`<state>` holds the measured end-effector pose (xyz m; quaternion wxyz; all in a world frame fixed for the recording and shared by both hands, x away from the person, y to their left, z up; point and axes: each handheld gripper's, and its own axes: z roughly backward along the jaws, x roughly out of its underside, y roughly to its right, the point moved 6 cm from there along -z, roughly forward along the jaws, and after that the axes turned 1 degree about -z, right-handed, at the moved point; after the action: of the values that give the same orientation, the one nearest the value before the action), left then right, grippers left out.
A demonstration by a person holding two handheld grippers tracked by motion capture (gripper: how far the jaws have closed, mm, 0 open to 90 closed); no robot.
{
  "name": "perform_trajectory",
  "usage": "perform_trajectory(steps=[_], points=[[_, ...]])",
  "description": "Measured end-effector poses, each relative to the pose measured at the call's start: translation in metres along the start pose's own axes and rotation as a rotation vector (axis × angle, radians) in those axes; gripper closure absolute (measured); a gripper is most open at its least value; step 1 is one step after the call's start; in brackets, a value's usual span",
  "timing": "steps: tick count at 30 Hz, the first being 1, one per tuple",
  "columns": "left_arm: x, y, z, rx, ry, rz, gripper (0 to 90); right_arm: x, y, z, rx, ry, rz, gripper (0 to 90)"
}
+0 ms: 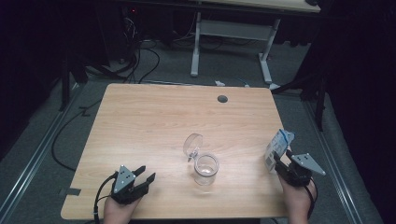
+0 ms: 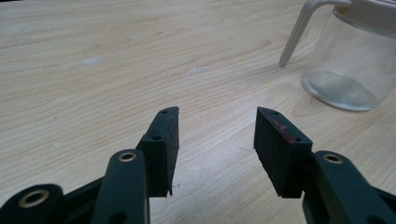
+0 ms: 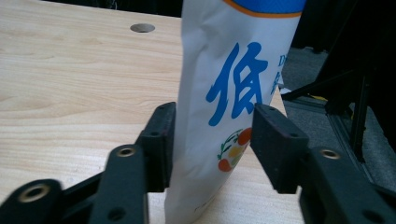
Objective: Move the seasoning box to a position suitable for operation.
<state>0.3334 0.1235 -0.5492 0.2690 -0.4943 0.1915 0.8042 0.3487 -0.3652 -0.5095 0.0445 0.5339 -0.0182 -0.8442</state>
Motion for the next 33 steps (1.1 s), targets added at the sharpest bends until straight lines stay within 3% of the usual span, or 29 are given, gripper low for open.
perform_trajectory(steps=[11, 15, 19, 24, 27, 33], points=[[0.0, -0.003, 0.002, -0.002, 0.009, 0.012, 50.4, 0.002, 0.009, 0.004, -0.017, 0.0, 0.018, 86.4], [-0.002, -0.003, 0.001, 0.001, 0.013, 0.015, 50.4, 0.003, 0.012, 0.007, -0.029, 0.008, -0.001, 85.6], [-0.001, -0.003, -0.001, 0.002, 0.005, 0.01, 50.2, 0.003, 0.011, 0.004, -0.043, 0.011, -0.023, 70.0], [0.0, -0.003, 0.003, 0.012, 0.011, 0.011, 50.4, 0.001, 0.007, -0.004, -0.064, 0.006, -0.021, 60.5], [0.0, -0.004, 0.007, 0.01, 0.018, 0.018, 49.9, -0.002, 0.008, -0.004, -0.041, 0.024, -0.027, 66.8], [0.003, -0.008, 0.01, 0.004, 0.018, 0.028, 49.3, -0.003, 0.011, -0.002, -0.051, 0.05, -0.042, 77.9]])
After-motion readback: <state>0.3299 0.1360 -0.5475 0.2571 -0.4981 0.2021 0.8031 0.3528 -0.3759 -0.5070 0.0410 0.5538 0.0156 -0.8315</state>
